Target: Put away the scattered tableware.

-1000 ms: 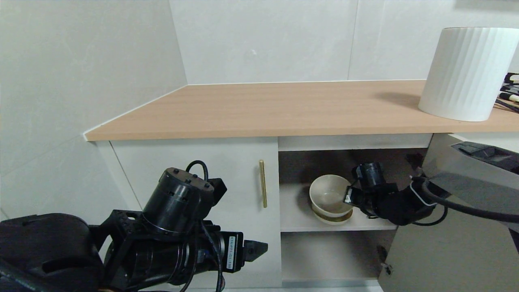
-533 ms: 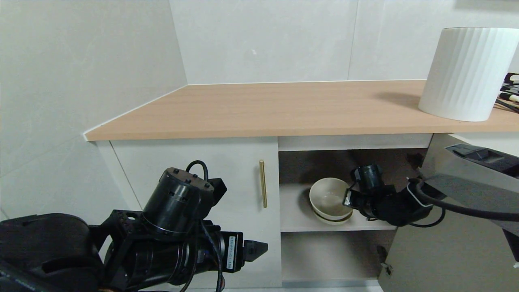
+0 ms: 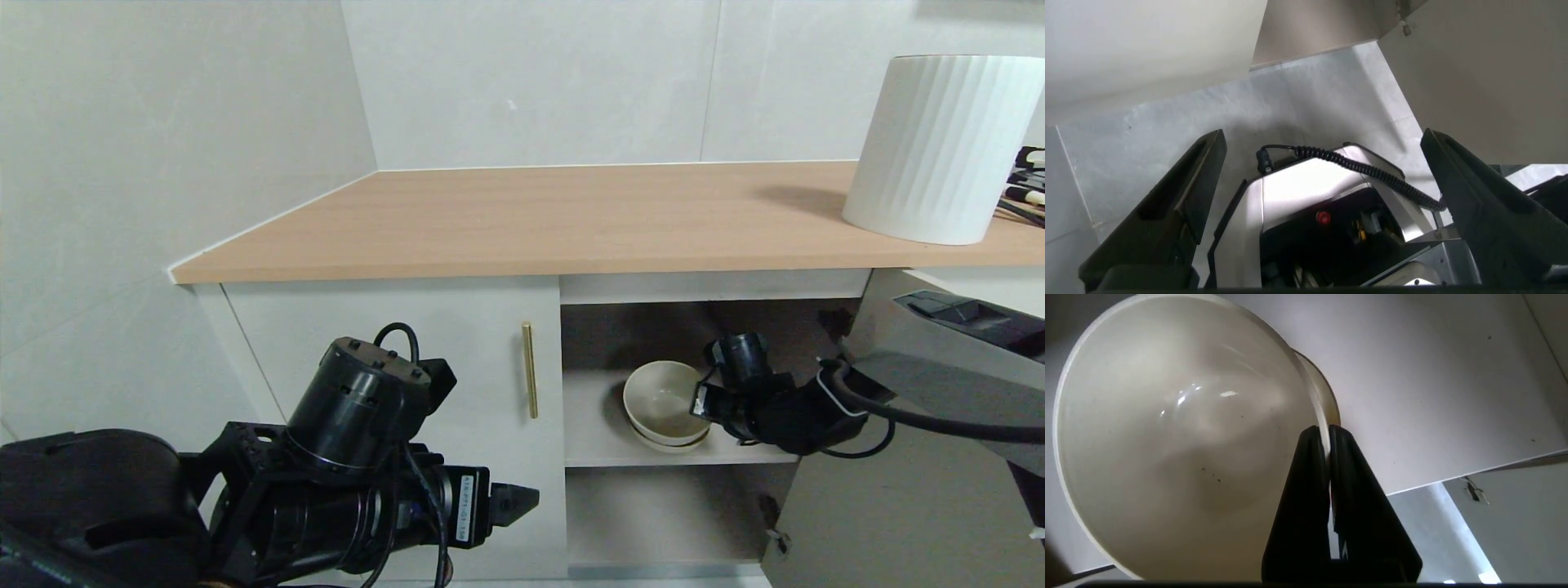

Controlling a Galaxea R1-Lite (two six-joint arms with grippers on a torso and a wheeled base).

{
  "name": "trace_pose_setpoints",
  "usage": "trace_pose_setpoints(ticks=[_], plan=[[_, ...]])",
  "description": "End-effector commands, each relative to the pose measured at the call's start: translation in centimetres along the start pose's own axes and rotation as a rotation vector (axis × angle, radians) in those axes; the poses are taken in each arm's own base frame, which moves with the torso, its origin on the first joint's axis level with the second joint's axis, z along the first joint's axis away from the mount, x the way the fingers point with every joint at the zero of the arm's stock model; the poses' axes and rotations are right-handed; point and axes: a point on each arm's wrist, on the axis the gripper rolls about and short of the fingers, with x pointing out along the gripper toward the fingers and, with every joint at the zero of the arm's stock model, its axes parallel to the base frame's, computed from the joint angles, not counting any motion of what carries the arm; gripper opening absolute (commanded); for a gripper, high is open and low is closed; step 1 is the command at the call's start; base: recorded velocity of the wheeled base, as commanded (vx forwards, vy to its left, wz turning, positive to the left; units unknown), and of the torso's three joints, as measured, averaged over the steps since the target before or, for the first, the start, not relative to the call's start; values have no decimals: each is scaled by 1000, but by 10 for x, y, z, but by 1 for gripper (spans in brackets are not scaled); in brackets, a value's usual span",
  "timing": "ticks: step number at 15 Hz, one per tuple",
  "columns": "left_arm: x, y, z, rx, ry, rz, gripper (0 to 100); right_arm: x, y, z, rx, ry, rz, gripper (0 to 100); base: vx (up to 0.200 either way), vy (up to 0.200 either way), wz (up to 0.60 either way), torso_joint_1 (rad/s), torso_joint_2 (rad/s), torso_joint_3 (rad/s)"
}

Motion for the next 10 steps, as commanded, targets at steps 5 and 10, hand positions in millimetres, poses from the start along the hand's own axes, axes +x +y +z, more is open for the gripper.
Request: trace_pose_setpoints(ticks=[5, 10], plan=[[0, 0, 0, -1, 1, 1, 100, -1, 0, 1, 3, -1, 0, 100, 0, 0, 0, 0, 0, 0], [-2, 2, 2, -9, -9, 4, 100, -8, 0, 4, 5, -7, 5, 100, 0, 0, 0, 0, 0, 0]])
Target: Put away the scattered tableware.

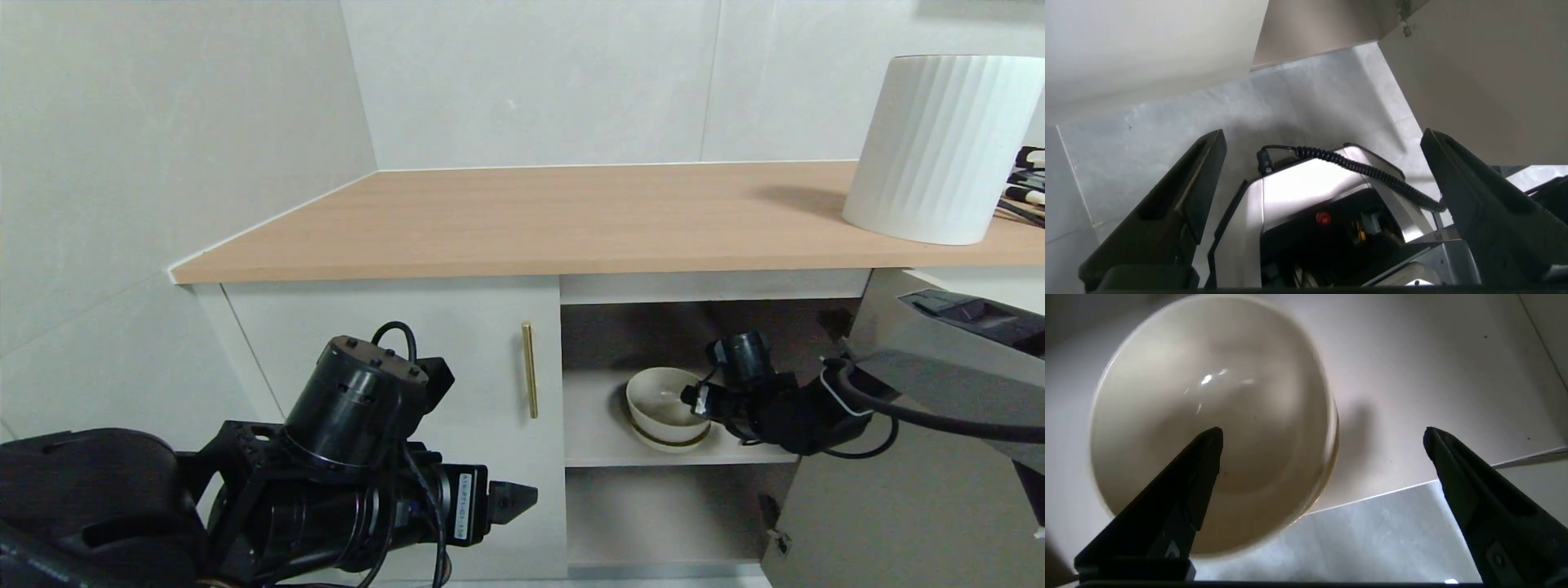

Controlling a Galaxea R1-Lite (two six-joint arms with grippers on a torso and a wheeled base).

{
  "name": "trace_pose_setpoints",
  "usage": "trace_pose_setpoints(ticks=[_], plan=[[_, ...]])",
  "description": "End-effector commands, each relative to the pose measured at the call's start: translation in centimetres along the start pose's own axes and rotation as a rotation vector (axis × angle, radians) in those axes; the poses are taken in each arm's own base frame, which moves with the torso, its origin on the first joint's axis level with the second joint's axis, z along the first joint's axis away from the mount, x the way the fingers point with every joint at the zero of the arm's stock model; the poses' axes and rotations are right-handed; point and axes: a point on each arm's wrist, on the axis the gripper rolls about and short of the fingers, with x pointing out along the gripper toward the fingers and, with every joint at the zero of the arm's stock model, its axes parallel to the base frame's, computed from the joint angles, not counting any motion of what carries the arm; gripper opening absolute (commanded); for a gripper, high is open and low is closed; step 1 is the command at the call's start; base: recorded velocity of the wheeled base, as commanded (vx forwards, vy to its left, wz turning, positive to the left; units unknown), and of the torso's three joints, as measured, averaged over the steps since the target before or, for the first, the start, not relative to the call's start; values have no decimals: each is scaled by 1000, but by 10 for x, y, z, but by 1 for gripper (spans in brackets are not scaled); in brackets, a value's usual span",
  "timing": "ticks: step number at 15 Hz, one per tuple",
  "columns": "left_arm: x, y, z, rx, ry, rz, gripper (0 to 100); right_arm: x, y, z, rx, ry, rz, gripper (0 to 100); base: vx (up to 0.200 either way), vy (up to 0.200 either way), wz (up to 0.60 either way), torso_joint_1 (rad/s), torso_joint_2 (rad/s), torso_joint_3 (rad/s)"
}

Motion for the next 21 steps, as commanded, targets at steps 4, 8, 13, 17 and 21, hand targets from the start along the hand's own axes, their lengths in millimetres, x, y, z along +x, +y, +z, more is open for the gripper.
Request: trace_pose_setpoints(ticks=[4, 8, 13, 17, 21], plan=[[-14, 11, 10, -58, -70, 22, 100, -79, 0, 11, -39, 21, 78, 100, 0, 0, 0, 0, 0, 0], [-67, 26, 15, -99, -225, -3, 100, -187, -12, 23, -118, 96, 222, 100, 0, 0, 0, 0, 0, 0], [-97, 42, -3, -118, -293, 4, 100, -293, -45, 23, -196, 143, 294, 100, 0, 0, 0, 0, 0, 0], [-97, 43, -3, -92, -295, 13, 100, -305, -63, -1, -252, 212, 273, 100, 0, 0, 0, 0, 0, 0], [-87, 45, -6, -90, -255, 33, 100, -312, -70, -5, -256, 201, 283, 100, -150, 0, 0, 3, 3, 4]])
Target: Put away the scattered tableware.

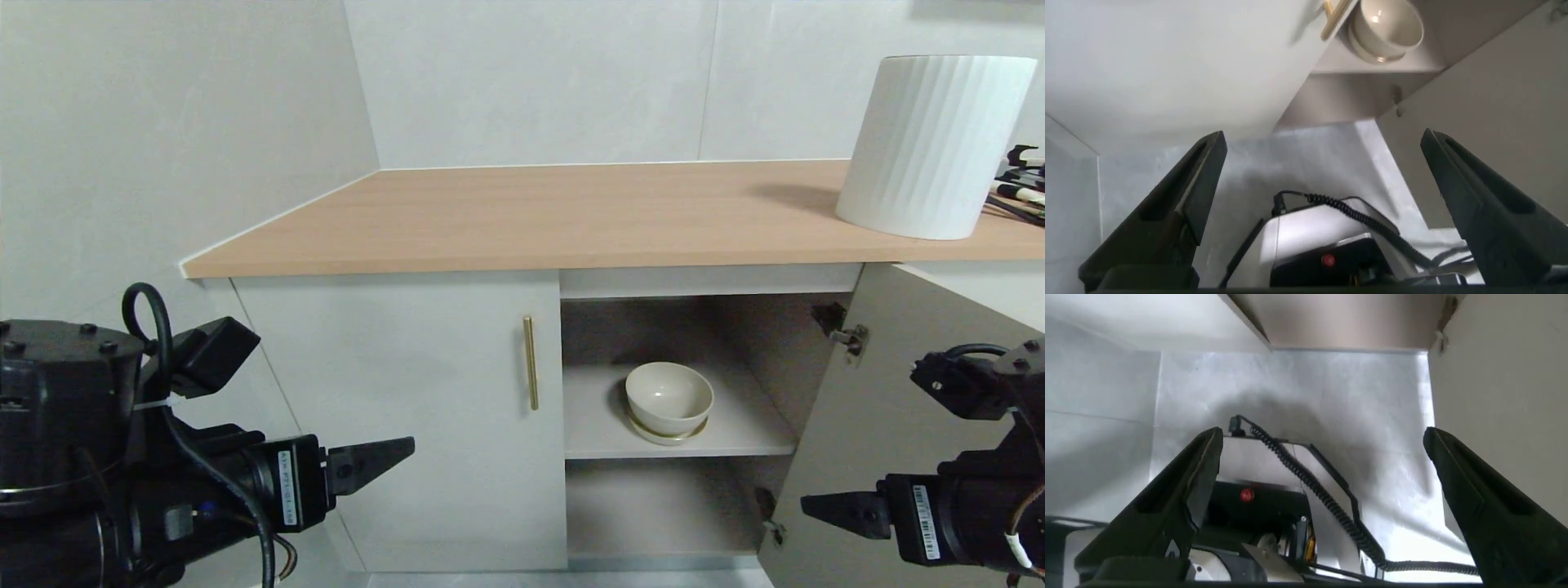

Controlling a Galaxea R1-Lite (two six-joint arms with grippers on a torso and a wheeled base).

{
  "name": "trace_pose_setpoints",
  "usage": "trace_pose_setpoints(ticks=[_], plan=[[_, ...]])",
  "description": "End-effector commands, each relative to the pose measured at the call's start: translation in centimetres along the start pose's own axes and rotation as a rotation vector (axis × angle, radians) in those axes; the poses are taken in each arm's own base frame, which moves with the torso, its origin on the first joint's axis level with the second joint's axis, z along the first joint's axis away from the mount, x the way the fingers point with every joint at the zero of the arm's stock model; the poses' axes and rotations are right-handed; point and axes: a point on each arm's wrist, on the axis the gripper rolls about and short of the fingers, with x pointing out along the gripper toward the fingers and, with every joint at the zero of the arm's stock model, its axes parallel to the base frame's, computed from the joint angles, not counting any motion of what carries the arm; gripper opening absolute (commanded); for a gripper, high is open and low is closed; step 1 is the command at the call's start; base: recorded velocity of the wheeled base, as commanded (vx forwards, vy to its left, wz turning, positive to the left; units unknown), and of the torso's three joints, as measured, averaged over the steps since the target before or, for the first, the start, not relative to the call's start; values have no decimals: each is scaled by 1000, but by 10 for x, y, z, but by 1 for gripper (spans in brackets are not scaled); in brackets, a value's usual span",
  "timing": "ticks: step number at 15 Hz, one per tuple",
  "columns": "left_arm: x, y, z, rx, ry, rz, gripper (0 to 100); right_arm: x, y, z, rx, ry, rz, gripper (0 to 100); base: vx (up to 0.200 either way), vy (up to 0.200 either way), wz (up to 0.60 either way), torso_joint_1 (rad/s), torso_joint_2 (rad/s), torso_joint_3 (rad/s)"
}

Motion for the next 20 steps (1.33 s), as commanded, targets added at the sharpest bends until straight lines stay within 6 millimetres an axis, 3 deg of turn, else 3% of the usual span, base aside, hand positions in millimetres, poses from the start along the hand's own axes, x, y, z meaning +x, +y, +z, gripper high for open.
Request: trace_pose_setpoints(ticks=[1, 13, 20], plan=[[4, 1, -3, 1, 19, 10, 100, -6, -2, -1, 3, -18, 11, 100, -200, 0, 0, 7, 2, -7], [3, 2, -5, 10, 23, 10, 100, -2, 0, -5, -14, 9, 15, 100, -200, 0, 0, 0, 4, 1], [3, 3, -8, 40, 33, 7, 100, -2, -1, -7, -15, 13, 10, 100, 0, 0, 0, 0, 0, 0]])
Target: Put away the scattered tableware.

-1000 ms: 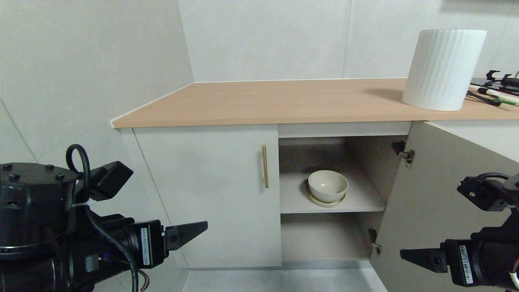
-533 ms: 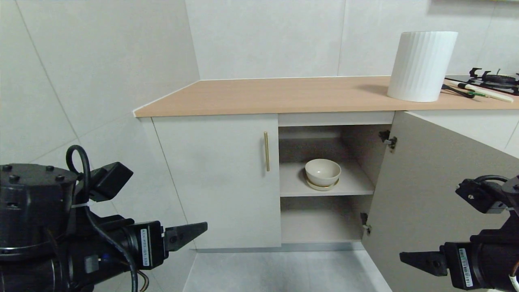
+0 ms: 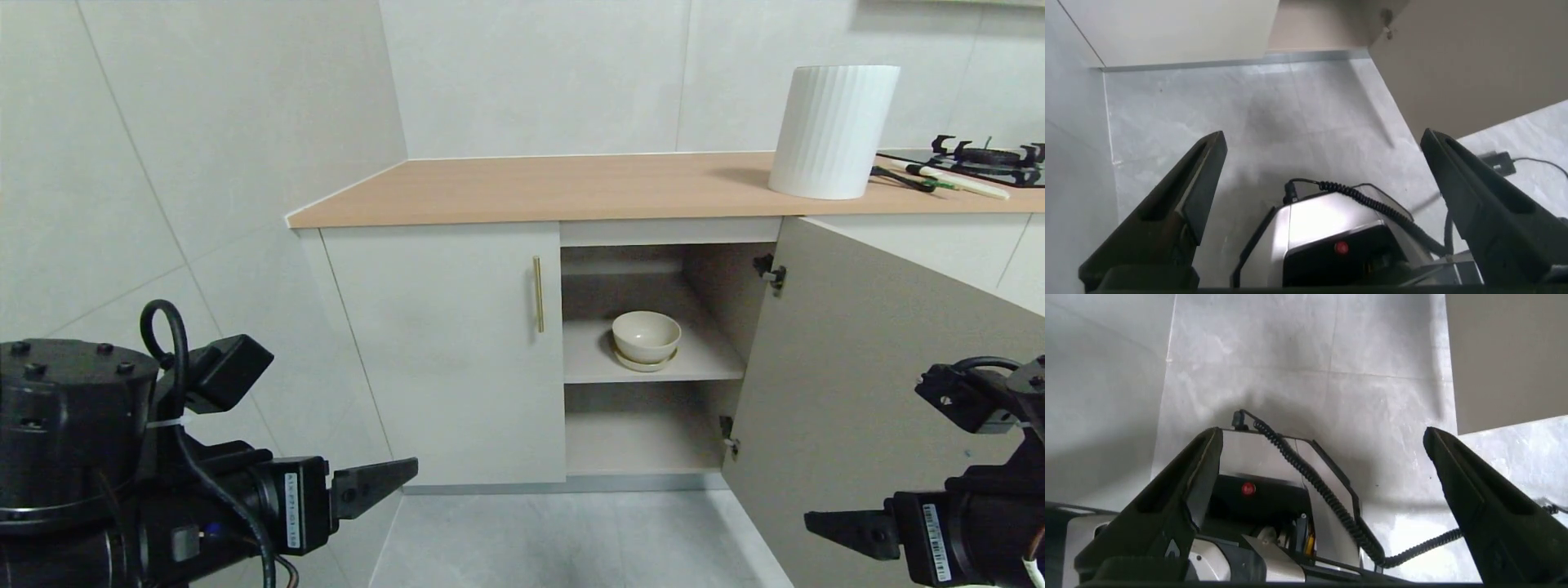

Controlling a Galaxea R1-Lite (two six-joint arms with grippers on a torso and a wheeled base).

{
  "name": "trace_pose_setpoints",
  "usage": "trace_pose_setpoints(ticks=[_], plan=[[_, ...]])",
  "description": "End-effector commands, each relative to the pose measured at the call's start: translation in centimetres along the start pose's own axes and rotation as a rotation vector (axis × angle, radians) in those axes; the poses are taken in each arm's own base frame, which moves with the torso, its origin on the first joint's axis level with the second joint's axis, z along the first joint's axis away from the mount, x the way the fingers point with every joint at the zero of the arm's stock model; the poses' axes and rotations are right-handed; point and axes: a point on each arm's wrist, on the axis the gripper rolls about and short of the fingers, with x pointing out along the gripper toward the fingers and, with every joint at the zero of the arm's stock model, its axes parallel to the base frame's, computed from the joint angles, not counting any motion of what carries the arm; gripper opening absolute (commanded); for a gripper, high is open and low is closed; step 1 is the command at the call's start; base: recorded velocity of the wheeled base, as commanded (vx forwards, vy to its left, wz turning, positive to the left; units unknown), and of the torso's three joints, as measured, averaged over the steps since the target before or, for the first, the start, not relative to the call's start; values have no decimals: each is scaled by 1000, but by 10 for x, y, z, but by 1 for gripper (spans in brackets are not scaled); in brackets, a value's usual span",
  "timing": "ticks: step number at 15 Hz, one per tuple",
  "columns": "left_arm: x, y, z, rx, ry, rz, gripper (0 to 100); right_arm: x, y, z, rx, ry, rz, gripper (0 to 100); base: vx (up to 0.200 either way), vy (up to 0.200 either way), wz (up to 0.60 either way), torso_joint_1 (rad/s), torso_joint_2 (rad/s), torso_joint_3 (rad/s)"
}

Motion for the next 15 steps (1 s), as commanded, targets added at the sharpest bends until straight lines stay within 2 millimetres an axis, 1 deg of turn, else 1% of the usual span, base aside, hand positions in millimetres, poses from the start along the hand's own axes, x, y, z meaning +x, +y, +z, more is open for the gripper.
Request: trace_pose_setpoints(ticks=[1, 4, 6, 8, 11, 14, 15], plan=[[1, 0, 0, 0, 0, 2, 100, 1, 0, 0, 0, 3, -2, 100, 0, 0, 0, 0, 0, 0], [1, -1, 1, -2, -4, 3, 100, 0, 0, 0, -1, -1, -3, 100, 0, 0, 0, 0, 0, 0], [0, -1, 2, -2, -7, 4, 100, -5, -4, -3, -21, 4, -30, 100, 0, -200, 0, 2, 5, 0], [0, -1, 2, -2, -7, 4, 100, -18, -9, -7, -69, 9, -45, 100, 0, -200, 0, 2, 2, 5], [0, -1, 2, -2, -6, 2, 100, -26, -13, -6, -74, 28, -90, 100, 0, -200, 0, 4, 4, 1], [0, 0, 1, -2, -5, 3, 100, -33, -21, -4, -83, 7, -146, 100, 0, -200, 0, 4, 1, -1], [0, 0, 1, -2, -6, 2, 100, -35, -26, -5, -89, 6, -175, 100, 0, 0, 0, 0, 0, 0]])
